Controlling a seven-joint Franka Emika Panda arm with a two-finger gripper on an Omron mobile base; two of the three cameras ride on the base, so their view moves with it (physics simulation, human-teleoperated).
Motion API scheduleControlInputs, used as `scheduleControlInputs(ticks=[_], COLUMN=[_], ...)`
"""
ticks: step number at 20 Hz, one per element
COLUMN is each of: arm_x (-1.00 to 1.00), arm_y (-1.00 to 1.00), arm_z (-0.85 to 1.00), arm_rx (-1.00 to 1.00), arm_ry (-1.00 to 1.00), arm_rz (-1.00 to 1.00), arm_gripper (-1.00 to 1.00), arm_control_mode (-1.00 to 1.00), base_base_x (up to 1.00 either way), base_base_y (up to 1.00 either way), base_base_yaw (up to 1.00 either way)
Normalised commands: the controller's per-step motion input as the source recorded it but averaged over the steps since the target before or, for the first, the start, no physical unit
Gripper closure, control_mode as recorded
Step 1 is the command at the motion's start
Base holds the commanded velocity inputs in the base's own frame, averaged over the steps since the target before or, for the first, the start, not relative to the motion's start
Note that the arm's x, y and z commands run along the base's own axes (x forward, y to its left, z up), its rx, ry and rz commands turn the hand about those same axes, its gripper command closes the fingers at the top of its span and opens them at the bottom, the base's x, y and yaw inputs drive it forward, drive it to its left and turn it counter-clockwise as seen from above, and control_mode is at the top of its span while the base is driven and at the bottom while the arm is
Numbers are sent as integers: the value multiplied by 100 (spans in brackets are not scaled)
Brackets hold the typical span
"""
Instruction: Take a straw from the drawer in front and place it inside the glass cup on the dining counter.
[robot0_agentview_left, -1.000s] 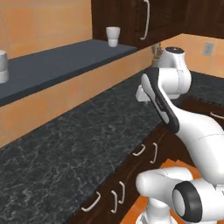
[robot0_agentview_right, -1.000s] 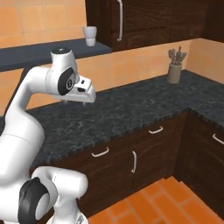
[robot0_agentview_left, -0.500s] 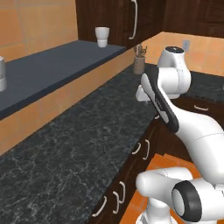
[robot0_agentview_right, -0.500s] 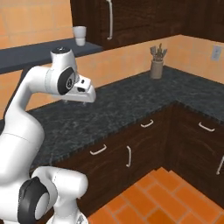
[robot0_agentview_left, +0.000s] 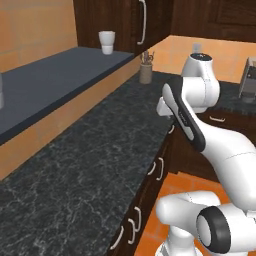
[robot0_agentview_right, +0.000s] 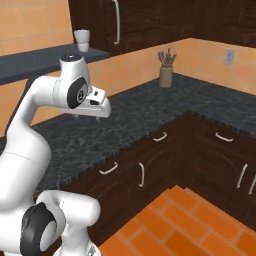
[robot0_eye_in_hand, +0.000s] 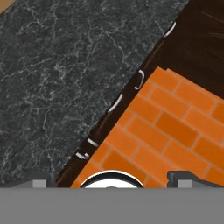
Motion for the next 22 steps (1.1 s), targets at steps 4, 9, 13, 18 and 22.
scheduleControlInputs(ticks=[4,9,13,18,22], arm_x=[0,23,3,-1,28], arm_y=[0,-6,-94,-97,-21], arm_z=[0,-41,-100,-97,-66], arm_rx=[0,4,47,63,42], arm_ry=[0,0,-6,-2,0], arm_rz=[0,-8,0,0,0], arm_gripper=[-100,-100,-100,-100,-100], arm_control_mode=[100,-100,-100,-100,-100], base_base_x=[30,7,0,0,0], base_base_y=[42,8,0,0,0], base_base_yaw=[-21,-4,0,0,0])
